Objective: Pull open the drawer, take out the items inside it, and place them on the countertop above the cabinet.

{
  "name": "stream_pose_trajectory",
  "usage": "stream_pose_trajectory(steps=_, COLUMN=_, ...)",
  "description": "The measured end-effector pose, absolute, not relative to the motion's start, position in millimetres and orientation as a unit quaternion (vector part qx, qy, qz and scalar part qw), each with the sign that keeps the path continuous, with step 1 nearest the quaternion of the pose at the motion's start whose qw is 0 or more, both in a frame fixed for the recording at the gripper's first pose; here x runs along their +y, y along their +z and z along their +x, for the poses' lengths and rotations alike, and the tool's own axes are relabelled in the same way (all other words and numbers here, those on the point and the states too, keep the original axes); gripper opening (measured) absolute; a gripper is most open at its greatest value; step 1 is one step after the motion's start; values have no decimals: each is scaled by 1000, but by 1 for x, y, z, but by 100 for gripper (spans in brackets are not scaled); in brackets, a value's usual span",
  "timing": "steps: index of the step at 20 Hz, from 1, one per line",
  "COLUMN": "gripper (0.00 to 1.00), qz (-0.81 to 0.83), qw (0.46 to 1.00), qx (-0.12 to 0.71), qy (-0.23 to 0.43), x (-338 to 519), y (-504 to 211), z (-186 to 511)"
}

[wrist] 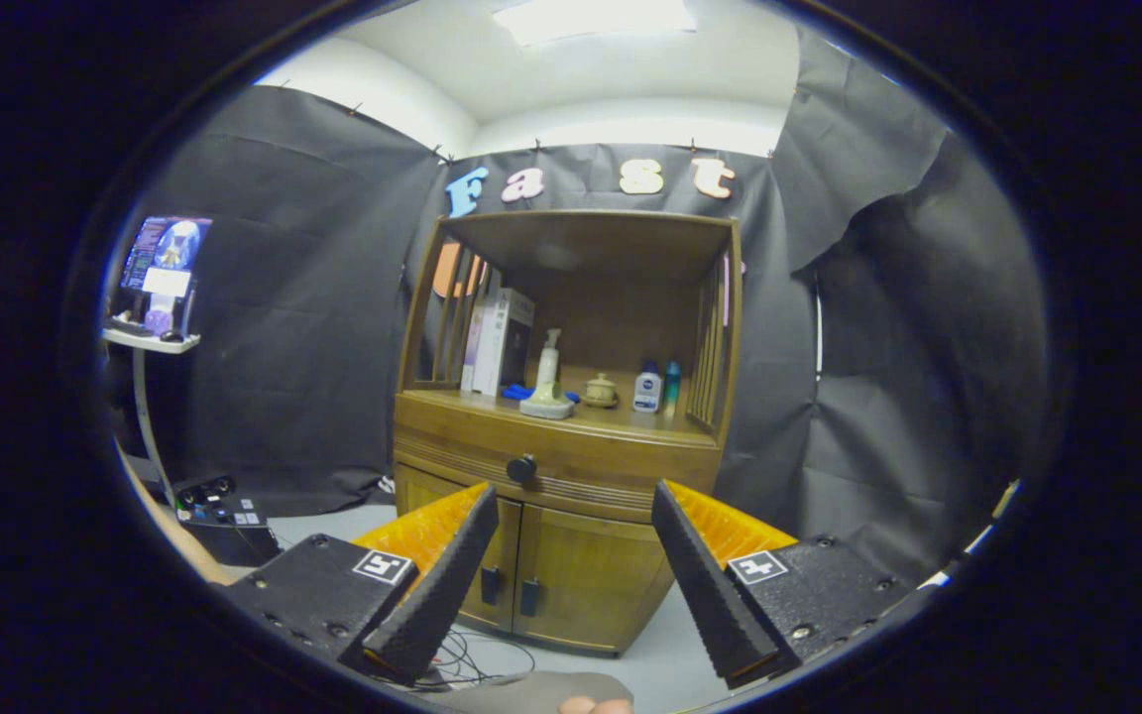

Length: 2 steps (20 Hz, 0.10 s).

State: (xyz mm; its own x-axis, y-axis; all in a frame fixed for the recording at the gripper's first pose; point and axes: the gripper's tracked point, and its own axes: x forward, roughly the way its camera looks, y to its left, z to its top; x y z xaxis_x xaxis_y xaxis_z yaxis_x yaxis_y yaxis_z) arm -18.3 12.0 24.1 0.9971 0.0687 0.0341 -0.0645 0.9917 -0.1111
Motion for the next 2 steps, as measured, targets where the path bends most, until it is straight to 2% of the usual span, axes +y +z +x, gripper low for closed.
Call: stream_pose_trajectory(steps=2, gripper=100, qz=-58, qw=996, qx=-44, qy=53, x=24, y=37, z=-24)
